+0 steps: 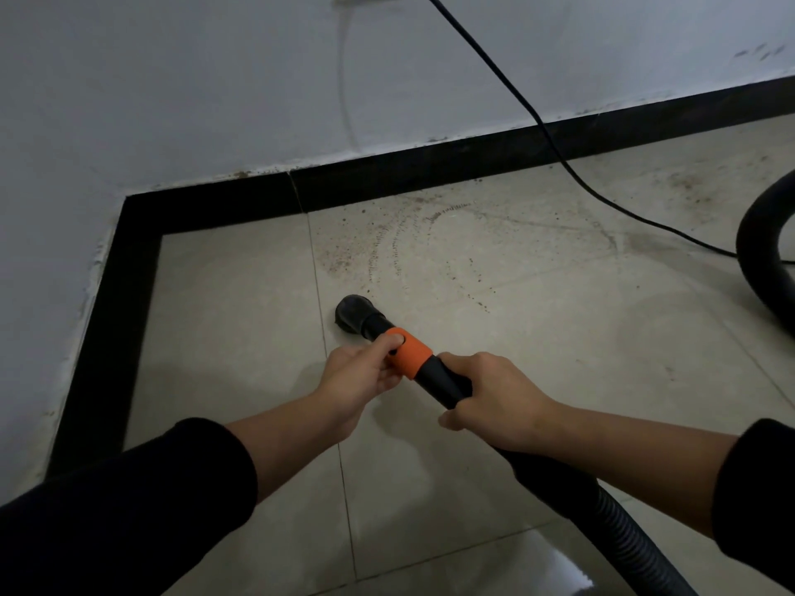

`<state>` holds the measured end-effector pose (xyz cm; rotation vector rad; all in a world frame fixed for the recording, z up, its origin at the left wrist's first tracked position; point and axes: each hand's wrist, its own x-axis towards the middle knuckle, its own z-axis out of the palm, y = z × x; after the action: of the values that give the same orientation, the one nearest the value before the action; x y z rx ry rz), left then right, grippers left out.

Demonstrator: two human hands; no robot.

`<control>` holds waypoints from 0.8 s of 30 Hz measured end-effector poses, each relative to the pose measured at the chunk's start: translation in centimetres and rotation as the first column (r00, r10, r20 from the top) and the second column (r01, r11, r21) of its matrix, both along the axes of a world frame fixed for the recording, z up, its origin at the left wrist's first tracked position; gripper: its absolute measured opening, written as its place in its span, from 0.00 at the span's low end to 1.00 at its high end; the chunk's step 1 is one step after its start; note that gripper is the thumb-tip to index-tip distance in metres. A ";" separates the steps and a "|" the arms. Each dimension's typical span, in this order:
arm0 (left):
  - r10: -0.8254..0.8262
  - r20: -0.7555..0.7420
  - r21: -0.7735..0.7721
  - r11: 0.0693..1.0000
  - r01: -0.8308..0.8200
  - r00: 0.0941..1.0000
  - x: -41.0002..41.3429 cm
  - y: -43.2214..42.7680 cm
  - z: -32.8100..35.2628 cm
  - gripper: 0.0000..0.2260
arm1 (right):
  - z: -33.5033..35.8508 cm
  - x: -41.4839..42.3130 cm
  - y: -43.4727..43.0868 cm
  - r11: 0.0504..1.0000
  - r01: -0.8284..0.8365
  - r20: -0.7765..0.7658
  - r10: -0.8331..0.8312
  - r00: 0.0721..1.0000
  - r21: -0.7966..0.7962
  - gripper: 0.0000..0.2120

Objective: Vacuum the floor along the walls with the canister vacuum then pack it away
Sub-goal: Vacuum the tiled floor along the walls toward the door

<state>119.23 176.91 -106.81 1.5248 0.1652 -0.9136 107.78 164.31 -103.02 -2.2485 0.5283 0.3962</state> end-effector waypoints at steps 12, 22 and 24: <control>-0.042 0.012 -0.020 0.999 0.042 0.999 -0.9 -1.6 0.0 0.06 | -0.3 -1.4 -1.1 0.999 0.042 0.014 -0.042 0.999 -0.029 0.12; -0.008 0.016 0.019 1.000 0.008 1.000 1.0 -0.9 -0.6 0.07 | -1.0 0.2 -0.1 0.998 0.019 0.058 -0.015 0.998 -0.063 0.11; -0.009 0.023 0.021 1.000 0.009 1.000 1.3 -1.1 -0.5 0.08 | -1.0 0.5 -0.1 0.998 0.022 0.059 -0.018 0.998 -0.065 0.11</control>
<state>120.53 175.79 -107.33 1.5564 0.1519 -0.9036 108.24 164.25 -103.99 -2.3082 0.5402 0.3065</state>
